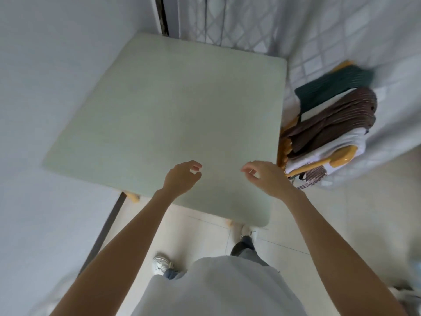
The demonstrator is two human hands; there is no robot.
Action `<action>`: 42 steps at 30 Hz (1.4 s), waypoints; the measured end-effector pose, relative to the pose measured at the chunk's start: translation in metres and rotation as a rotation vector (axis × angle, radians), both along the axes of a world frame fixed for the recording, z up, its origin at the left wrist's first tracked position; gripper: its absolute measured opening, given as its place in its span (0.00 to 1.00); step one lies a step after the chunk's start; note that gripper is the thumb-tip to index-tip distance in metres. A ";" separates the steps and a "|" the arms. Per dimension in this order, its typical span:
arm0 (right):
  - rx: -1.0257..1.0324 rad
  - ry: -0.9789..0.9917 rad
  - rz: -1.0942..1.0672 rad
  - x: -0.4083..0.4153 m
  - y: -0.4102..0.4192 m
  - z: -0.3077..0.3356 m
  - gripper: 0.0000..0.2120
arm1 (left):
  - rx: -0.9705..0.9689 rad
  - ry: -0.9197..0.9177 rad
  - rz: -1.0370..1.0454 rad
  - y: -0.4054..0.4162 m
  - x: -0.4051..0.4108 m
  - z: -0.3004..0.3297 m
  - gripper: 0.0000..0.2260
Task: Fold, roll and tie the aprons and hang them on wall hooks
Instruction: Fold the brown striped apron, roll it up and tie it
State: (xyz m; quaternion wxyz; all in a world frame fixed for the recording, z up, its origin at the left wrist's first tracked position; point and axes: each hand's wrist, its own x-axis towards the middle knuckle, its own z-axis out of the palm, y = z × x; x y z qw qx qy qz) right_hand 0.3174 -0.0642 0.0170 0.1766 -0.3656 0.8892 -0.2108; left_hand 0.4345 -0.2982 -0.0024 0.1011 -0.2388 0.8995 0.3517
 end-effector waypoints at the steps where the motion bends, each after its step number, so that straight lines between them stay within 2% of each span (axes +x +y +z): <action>1: -0.025 0.005 -0.022 -0.014 0.021 0.000 0.08 | 0.004 0.034 -0.013 0.021 -0.014 -0.002 0.10; 6: -0.111 0.140 -0.157 -0.105 0.118 0.012 0.09 | 0.028 0.143 -0.121 0.116 -0.115 -0.003 0.08; 11: -0.054 0.246 -0.389 -0.203 0.196 0.009 0.11 | 0.150 0.198 -0.196 0.194 -0.224 0.007 0.09; 13: -0.016 0.269 -0.512 -0.244 0.227 0.004 0.15 | 0.178 0.196 -0.248 0.228 -0.272 0.009 0.12; 15: 0.010 0.166 -0.622 -0.264 0.238 0.001 0.24 | 0.192 0.199 -0.300 0.248 -0.301 0.010 0.15; 17: -0.034 -0.030 -0.683 -0.292 0.255 0.000 0.35 | 0.170 0.183 -0.363 0.275 -0.339 0.005 0.20; 19: -0.148 -0.199 -0.637 -0.305 0.259 0.001 0.44 | 0.124 0.175 -0.429 0.289 -0.361 0.001 0.24; 20: -0.154 -0.247 -0.605 -0.313 0.264 0.001 0.46 | 0.123 0.171 -0.460 0.299 -0.374 -0.001 0.26; 22: -0.100 -0.241 -0.577 -0.320 0.270 0.002 0.40 | 0.157 0.164 -0.491 0.312 -0.392 -0.003 0.30; 26: -0.118 -0.100 -0.589 -0.327 0.279 -0.004 0.16 | 0.228 0.133 -0.489 0.326 -0.410 -0.012 0.32; 29: -0.113 0.090 -0.539 -0.330 0.281 -0.003 0.07 | 0.173 0.184 -0.483 0.332 -0.411 -0.012 0.33; 30: -0.143 0.145 -0.535 -0.329 0.279 -0.001 0.07 | 0.110 0.245 -0.478 0.332 -0.411 -0.012 0.35; 32: -0.280 0.112 -0.559 -0.320 0.274 0.011 0.06 | -0.019 0.381 -0.450 0.333 -0.411 -0.011 0.41; 35: -0.387 -0.015 -0.656 -0.311 0.271 0.036 0.05 | 0.013 0.417 -0.486 0.329 -0.410 -0.008 0.45; 37: -0.362 -0.003 -0.665 -0.310 0.274 0.048 0.05 | 0.051 0.396 -0.526 0.323 -0.408 -0.010 0.38; 39: -0.328 -0.018 -0.628 -0.309 0.278 0.055 0.06 | 0.086 0.381 -0.519 0.315 -0.405 -0.011 0.27; 41: -0.331 -0.105 -0.582 -0.305 0.281 0.058 0.08 | 0.086 0.374 -0.515 0.311 -0.399 -0.006 0.20; 42: -0.335 -0.165 -0.561 -0.303 0.282 0.061 0.13 | 0.075 0.391 -0.518 0.310 -0.395 -0.003 0.18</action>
